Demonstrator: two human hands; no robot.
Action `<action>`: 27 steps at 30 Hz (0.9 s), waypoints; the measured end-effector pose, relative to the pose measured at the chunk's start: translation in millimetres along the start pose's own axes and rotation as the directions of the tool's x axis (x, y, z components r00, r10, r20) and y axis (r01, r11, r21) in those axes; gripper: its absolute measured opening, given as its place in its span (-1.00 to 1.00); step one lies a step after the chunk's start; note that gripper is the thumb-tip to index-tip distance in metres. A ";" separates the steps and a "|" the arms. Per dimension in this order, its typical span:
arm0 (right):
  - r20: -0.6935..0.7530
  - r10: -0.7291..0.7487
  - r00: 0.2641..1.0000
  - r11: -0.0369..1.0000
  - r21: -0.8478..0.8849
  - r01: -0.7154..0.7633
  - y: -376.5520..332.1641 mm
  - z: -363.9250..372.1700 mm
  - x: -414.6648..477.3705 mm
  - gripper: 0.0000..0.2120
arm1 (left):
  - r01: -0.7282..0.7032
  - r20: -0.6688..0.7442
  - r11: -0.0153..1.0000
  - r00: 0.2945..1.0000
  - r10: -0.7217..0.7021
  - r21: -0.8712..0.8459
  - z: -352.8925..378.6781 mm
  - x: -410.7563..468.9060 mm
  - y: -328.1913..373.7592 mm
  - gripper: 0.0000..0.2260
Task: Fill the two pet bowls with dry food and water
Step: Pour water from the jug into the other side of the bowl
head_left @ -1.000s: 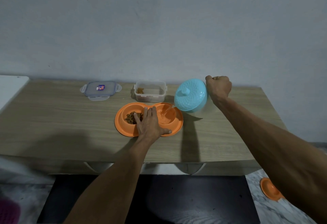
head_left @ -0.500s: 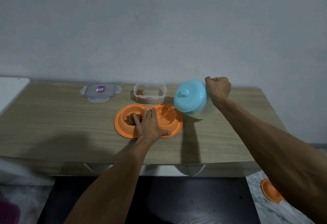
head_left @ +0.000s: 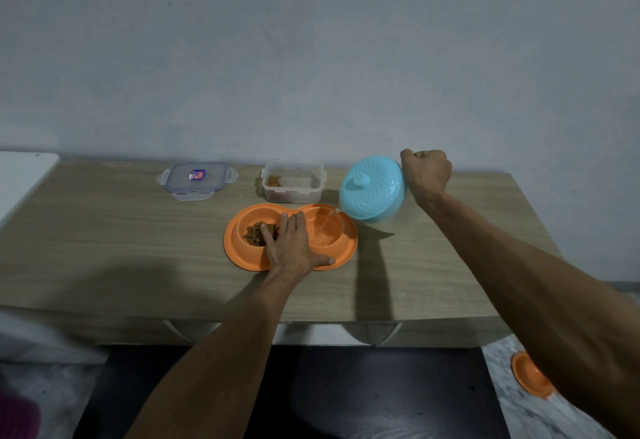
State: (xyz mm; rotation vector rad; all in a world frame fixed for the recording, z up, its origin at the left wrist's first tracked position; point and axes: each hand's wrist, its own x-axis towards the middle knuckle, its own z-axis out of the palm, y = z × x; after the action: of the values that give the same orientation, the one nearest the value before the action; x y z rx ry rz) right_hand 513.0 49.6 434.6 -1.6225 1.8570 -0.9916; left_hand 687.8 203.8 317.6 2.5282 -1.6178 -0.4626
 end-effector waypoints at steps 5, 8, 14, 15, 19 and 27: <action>0.006 0.014 1.000 0.999 0.032 -0.014 1.9 1.5 1.4 -0.62 | -0.005 -0.006 1.000 1.000 0.005 -0.012 -0.2 -0.1 -0.5 0.14; 0.013 0.051 0.999 0.996 0.078 -0.052 4.1 2.1 2.1 -0.62 | -0.008 -0.007 1.000 1.000 0.008 -0.017 -0.9 -0.8 -0.3 0.14; 0.017 0.142 0.990 0.974 0.174 -0.142 12.4 3.0 4.2 -0.66 | -0.009 -0.006 1.000 1.000 0.009 -0.022 -1.6 -1.3 -0.1 0.13; 0.019 0.154 0.988 0.970 0.187 -0.155 14.2 3.8 4.3 -0.66 | -0.011 -0.007 1.000 1.000 0.011 -0.022 -1.9 -1.6 -0.2 0.13; 0.034 0.208 0.978 0.947 0.244 -0.209 21.3 6.8 7.9 -0.63 | -0.010 -0.013 0.999 1.000 0.010 -0.031 -0.2 -1.2 -1.0 0.14; 0.080 0.349 0.934 0.876 0.328 -0.355 36.2 13.6 21.4 -0.72 | -0.012 -0.023 0.999 1.000 0.011 -0.051 1.7 0.1 -1.9 0.15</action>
State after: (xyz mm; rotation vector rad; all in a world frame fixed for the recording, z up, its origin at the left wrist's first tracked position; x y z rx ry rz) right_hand 496.6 27.1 400.4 -1.0424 1.7676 -1.0539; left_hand 689.1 204.6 315.5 2.4771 -1.5913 -0.4663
